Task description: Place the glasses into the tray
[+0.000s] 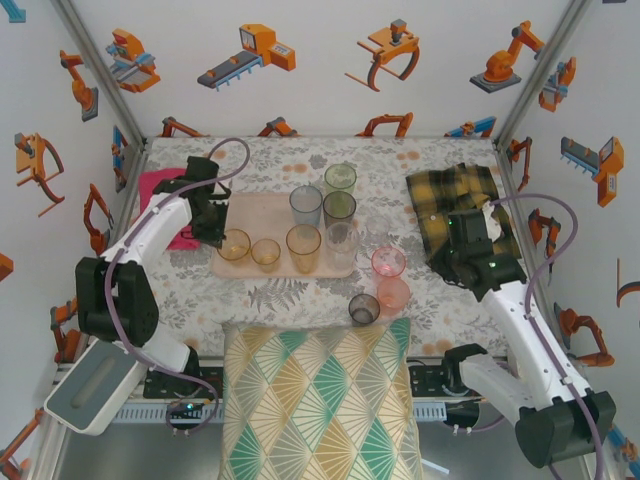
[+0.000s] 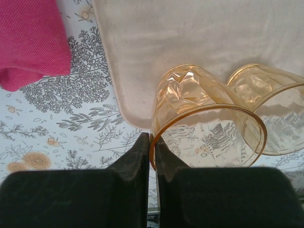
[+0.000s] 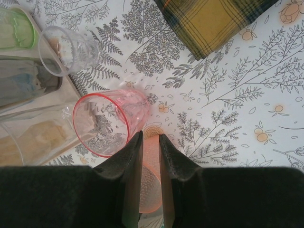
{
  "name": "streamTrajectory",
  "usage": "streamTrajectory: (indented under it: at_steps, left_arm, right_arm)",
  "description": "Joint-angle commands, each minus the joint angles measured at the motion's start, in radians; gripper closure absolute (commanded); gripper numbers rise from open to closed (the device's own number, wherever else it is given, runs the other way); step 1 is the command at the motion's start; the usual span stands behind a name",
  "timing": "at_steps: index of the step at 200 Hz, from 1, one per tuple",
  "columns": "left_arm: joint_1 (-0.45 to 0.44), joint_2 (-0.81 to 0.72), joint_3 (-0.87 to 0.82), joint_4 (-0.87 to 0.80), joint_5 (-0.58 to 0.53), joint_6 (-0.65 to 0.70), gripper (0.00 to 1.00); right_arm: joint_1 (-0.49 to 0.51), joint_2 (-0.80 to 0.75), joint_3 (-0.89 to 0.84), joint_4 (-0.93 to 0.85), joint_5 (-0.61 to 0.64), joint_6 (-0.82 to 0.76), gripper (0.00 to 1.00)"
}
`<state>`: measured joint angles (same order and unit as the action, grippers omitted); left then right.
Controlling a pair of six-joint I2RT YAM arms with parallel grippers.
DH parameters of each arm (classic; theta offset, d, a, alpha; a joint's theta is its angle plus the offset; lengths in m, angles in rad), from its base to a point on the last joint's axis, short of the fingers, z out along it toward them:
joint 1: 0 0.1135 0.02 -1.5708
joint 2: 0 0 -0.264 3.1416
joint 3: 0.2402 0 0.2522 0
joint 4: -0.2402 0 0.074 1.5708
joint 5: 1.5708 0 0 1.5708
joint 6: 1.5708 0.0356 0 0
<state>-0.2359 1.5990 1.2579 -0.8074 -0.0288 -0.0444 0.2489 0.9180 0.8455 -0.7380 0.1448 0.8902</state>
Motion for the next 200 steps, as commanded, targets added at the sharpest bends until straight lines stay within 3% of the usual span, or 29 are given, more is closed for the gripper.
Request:
streamTrajectory:
  at_steps: [1,97,200]
  left_arm:
    - [0.005,0.008,-0.001,-0.024,0.009,-0.018,0.86]
    - [0.009,0.047,-0.006,-0.035,-0.011,-0.027,0.78]
    - [0.007,-0.103,0.136,-0.132,-0.051,0.021,0.48]
  right_arm:
    - [-0.005,-0.004,-0.006,0.022,-0.001,-0.007,0.76]
    - [-0.005,-0.015,-0.023,0.024,-0.001,-0.007,0.76]
    - [-0.005,-0.018,-0.025,0.026,0.008,-0.009,0.76]
